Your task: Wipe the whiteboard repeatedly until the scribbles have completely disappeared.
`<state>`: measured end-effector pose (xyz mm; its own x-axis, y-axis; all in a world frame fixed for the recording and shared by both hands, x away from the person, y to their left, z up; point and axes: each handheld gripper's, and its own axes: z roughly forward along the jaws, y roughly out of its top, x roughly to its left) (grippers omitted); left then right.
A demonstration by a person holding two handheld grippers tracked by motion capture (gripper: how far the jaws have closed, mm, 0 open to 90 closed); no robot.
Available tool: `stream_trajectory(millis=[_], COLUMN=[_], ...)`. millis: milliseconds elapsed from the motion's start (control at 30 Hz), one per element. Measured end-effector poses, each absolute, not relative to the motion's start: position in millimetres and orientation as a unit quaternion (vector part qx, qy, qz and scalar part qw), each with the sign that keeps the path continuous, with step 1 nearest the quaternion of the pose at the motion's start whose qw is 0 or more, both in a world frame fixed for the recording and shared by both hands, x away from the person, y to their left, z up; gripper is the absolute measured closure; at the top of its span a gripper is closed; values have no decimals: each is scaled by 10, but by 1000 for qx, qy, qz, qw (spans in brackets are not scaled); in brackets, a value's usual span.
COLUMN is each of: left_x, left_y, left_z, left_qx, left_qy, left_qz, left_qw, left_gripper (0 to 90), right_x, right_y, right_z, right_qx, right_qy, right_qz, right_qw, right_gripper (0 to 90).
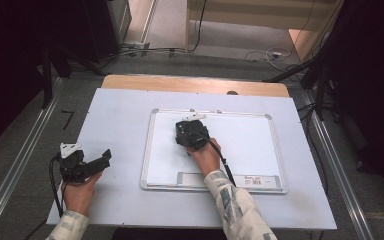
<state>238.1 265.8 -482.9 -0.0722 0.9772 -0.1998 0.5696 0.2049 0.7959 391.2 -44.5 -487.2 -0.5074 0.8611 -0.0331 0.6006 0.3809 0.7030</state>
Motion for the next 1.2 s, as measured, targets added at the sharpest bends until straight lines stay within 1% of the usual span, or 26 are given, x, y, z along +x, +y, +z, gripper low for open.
stream_trajectory(millis=[200, 533, 833, 1200], left_x=[2383, 2405, 2368, 2382], left_y=[2655, 2620, 2670, 2661], left_z=[-4825, -4825, -4827, -4829], left_qx=[569, 573, 569, 570], left_qy=[679, 676, 680, 678], left_qz=[272, 271, 271, 270], left_qw=[375, 375, 375, 377], left_gripper=[83, 83, 83, 83], right_x=[4061, 4187, 4406, 4374], right_y=[-446, -249, -137, 134], right_z=[-4865, -4862, -4859, -4865], right_qx=[461, 456, 469, 447], right_qy=[803, 805, 796, 808], right_qz=[318, 316, 316, 320], right_qw=[207, 210, 215, 211], right_gripper=[373, 373, 373, 373])
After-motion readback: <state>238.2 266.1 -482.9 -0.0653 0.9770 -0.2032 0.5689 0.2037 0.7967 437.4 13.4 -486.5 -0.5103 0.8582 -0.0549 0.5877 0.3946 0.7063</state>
